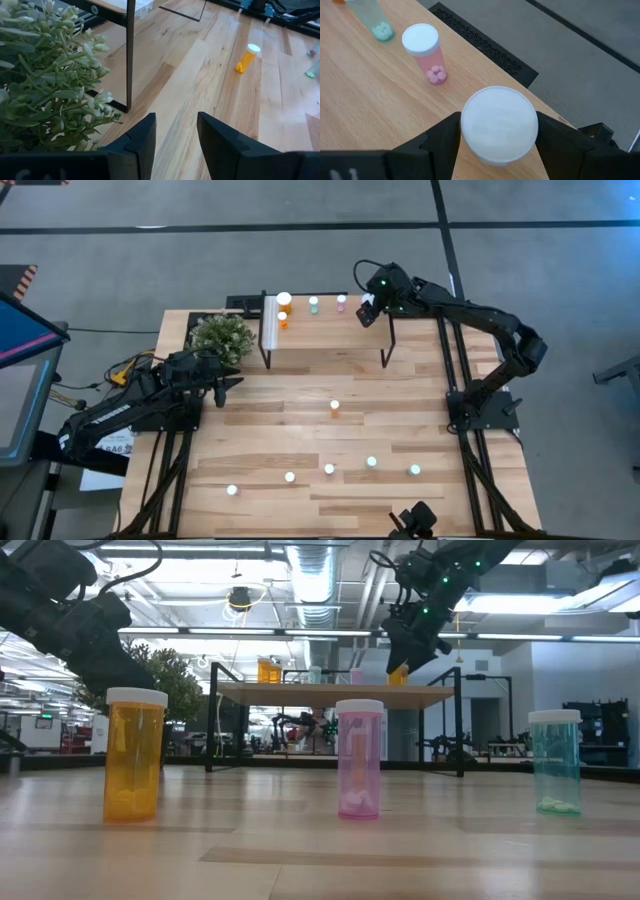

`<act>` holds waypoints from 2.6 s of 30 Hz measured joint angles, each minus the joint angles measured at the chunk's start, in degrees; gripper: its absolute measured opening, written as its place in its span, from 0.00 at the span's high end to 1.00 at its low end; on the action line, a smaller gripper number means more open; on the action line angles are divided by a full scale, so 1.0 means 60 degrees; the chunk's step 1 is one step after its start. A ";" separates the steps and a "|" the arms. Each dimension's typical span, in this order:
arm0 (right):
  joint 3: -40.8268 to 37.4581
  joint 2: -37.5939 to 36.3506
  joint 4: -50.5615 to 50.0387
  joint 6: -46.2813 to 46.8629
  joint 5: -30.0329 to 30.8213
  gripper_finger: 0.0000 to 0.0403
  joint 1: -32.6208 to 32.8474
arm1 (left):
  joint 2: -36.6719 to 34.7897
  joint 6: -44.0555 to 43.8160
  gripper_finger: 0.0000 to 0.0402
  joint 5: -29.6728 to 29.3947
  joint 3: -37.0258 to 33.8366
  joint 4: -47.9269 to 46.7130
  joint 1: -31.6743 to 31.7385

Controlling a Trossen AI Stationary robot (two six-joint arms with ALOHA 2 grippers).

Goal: Pick and place medicine bottles onto shelf by color
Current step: Put the big orange pill bottle on the shelf, then put the small top orange pill bottle on the shelf

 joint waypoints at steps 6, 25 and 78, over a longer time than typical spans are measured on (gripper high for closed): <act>0.0000 0.0000 0.0000 -0.0001 -0.0008 0.23 0.0015 | 0.0000 0.0000 0.68 0.0000 0.0000 -0.0001 0.0001; 0.0212 -0.1467 -0.0673 -0.0283 0.0132 0.13 0.1112 | -0.0003 0.0000 0.68 0.0003 0.0000 0.0001 -0.0002; -0.7838 -0.1526 1.4451 -0.0306 0.2560 0.13 0.8560 | 0.0000 0.0000 0.68 -0.0143 0.0000 0.0086 -0.0002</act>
